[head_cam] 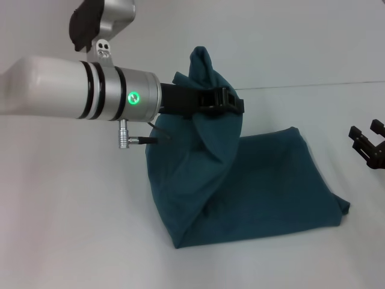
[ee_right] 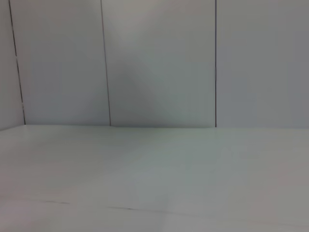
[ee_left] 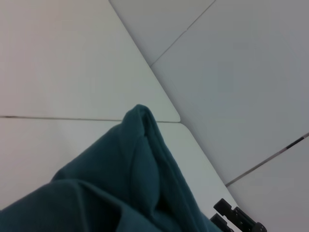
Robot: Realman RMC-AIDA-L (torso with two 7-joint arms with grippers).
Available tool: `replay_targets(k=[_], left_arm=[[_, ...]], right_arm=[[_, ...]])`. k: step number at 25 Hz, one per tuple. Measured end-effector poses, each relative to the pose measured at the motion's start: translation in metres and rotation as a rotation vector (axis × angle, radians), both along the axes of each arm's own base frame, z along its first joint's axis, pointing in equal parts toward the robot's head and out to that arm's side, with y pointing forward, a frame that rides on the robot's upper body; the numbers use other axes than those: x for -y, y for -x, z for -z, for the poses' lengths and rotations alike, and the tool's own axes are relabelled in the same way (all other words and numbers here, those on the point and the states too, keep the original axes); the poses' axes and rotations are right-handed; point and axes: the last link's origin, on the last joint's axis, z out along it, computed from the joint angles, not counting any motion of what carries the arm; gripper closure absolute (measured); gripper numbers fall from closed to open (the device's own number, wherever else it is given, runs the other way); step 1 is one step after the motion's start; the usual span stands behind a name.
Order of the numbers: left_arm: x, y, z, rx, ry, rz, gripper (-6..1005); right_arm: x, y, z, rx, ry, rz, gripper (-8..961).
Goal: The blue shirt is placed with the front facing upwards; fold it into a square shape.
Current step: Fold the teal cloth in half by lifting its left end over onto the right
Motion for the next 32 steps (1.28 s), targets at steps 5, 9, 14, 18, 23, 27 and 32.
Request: replay_targets(k=[5, 9, 14, 18, 23, 27, 32], left_arm=[[0.002, -0.001, 0.011, -0.003, 0.006, -0.002, 954], [0.005, -0.004, 0.021, -0.018, 0.012, 0.011, 954], [0.006, -0.008, 0.028, -0.021, 0.007, 0.024, 952], [0.006, -0.010, 0.030, -0.023, -0.001, 0.028, 938], [0.006, -0.015, 0.038, -0.019, -0.004, 0.029, 906], [0.006, -0.017, 0.044, -0.013, -0.008, 0.024, 881], [0.005, -0.019, 0.047, 0.021, -0.001, 0.005, 849]], right_arm=[[0.001, -0.003, -0.003, 0.013, -0.005, 0.010, 413], [0.001, -0.004, -0.003, 0.015, -0.005, 0.013, 413], [0.002, -0.003, 0.000, 0.021, 0.001, 0.010, 412], [0.002, -0.002, 0.003, 0.029, 0.010, 0.006, 411], [0.002, -0.001, 0.006, 0.025, 0.020, 0.002, 412], [0.001, -0.001, 0.007, 0.026, 0.024, 0.006, 413], [0.002, -0.003, 0.007, 0.028, 0.021, 0.016, 413]])
